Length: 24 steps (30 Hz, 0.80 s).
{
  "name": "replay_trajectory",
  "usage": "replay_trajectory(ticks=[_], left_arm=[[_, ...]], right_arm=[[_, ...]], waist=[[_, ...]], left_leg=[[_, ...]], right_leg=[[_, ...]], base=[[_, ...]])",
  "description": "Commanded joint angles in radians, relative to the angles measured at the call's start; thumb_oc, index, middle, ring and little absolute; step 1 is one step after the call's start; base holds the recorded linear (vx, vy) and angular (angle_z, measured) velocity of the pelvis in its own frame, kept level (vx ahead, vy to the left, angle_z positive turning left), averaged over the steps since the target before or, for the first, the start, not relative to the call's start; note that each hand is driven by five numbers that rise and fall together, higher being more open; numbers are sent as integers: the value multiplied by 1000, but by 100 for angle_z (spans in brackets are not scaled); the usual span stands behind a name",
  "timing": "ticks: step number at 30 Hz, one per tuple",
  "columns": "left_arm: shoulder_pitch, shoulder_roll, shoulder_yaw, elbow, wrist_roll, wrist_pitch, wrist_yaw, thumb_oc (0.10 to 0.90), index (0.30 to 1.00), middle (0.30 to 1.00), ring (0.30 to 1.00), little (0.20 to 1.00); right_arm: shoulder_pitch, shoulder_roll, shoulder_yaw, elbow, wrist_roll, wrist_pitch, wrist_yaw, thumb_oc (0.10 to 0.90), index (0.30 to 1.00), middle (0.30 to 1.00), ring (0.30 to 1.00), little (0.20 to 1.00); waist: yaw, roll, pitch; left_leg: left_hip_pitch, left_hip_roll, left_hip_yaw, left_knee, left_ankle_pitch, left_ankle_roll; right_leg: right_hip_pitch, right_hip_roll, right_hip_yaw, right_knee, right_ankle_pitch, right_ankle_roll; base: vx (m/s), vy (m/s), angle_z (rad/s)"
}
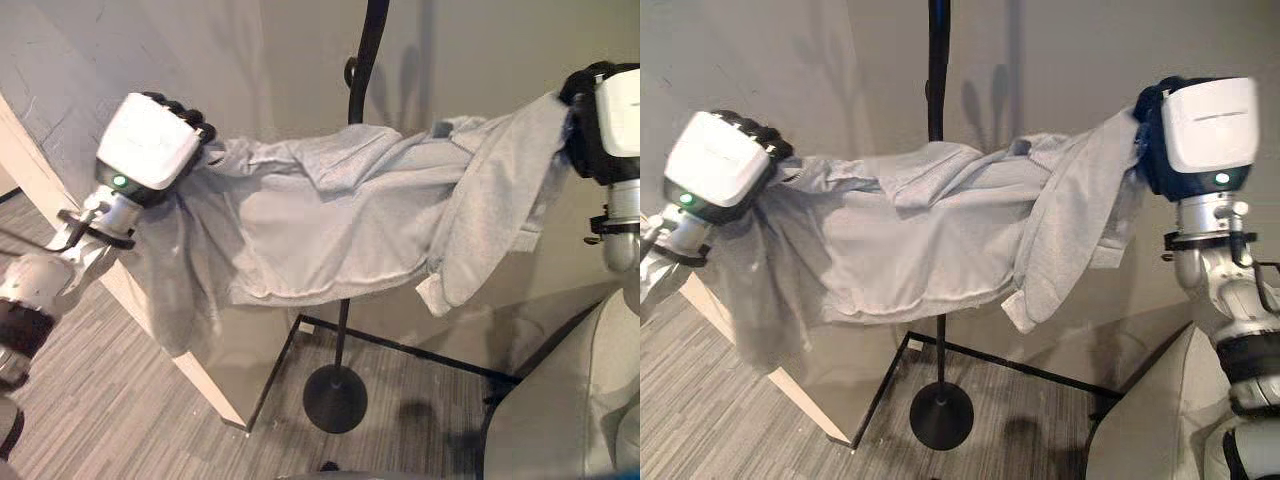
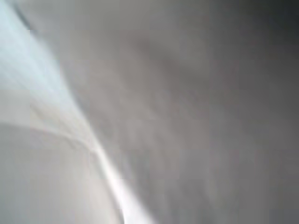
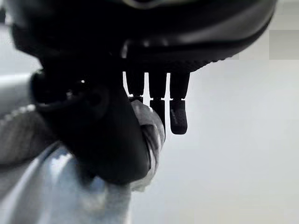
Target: Hang the clothes on the sofa on the clothes rack.
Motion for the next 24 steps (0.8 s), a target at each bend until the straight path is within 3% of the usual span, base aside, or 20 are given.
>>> replay_trajectory(ticks=[1, 5, 10, 11, 13, 15, 16, 17, 18, 19, 21, 24], left_arm=[[-147, 34, 113, 254, -80, 138, 4, 400, 300, 300, 300, 300], [-80, -29, 125, 332, -87, 133, -33, 400, 300, 300, 300, 300], [155, -125, 319, 256, -120, 141, -38, 400, 300, 300, 300, 300], [298, -191, 448, 194, -158, 140, -28, 400, 300, 300, 300, 300], [417, -288, 564, 122, -233, 137, -17, 400, 300, 300, 300, 300], [497, -406, 622, 63, -324, 98, -1, 400, 300, 300, 300, 300], [520, -451, 632, 43, -371, 77, -2, 400, 300, 300, 300, 300], [543, -495, 640, 25, -428, 48, -11, 466, 399, 399, 399, 399], [573, -555, 661, -10, -529, 10, -21, 731, 796, 796, 796, 796], [602, -597, 674, -47, -611, -16, -33, 800, 900, 900, 900, 900], [644, -701, 694, -119, -833, -69, -83, 800, 900, 900, 900, 900], [682, -783, 682, -189, -1040, -101, -142, 800, 900, 900, 900, 900]], right_arm=[[-131, -87, -56, 10, 88, 29, -38, 400, 300, 300, 300, 300], [-107, -71, -18, 29, 65, 32, -5, 400, 300, 300, 300, 300], [80, 4, -143, -65, 24, 51, 24, 400, 300, 300, 300, 300], [219, 67, -254, -172, 3, 57, 48, 400, 300, 300, 300, 300], [333, 151, -333, -309, -24, 64, 81, 400, 300, 300, 300, 300], [441, 267, -372, -405, -13, 39, 102, 400, 300, 300, 300, 300], [464, 307, -361, -424, -3, 28, 109, 424, 335, 335, 335, 335], [482, 352, -343, -440, 13, 17, 119, 488, 432, 432, 432, 432], [493, 425, -326, -479, 50, 7, 125, 579, 568, 568, 568, 568], [518, 476, -311, -509, 97, -6, 139, 800, 900, 900, 900, 900], [562, 556, -264, -489, 220, -33, 172, 800, 900, 900, 900, 900], [567, 634, -196, -438, 364, -40, 206, 800, 900, 900, 900, 900]], waist=[[40, 31, -56], [35, 20, -48], [42, 11, -40], [51, 6, -32], [54, 0, -29], [53, -5, -29], [52, -7, -29], [52, -9, -24], [51, -10, -22], [48, -11, -22], [49, -11, -15], [48, -10, -9]], left_leg=[[67, 63, 65, -34, -155, 3], [68, 65, 77, -34, -162, 8], [67, 63, 77, -34, -170, 17], [75, 63, 81, -34, -178, 23], [74, 62, 77, -34, -181, 29], [71, 61, 73, -34, -179, 30], [70, 61, 72, -34, -179, 30], [72, 61, 71, -34, -179, 30], [70, 61, 71, -34, -177, 29], [67, 62, 70, -34, -174, 28], [65, 61, 68, -34, -172, 28], [56, 61, 59, -34, -165, 27]], right_leg=[[-131, -1, 8, -58, 153, 24], [-134, -3, 14, -58, 150, 24], [-137, -3, 26, -58, 146, 21], [-131, -4, 35, -58, 139, 16], [-132, -3, 43, -58, 138, 11], [-135, -1, 48, -58, 141, 7], [-137, 0, 50, -58, 141, 5], [-136, 1, 54, -58, 140, 2], [-138, 2, 55, -58, 141, 0], [-142, 3, 57, -58, 144, -2], [-144, 6, 62, -58, 146, -5], [-154, 9, 59, -58, 153, -10]], base=[[31, 33, 0], [53, 31, -2], [43, 25, -14], [53, 16, -14], [49, 17, -10], [13, 17, -9], [0, 0, 0], [9, 10, -5], [-6, 3, -9], [-6, 1, -15], [-5, 1, -8], [-25, -5, 17]])
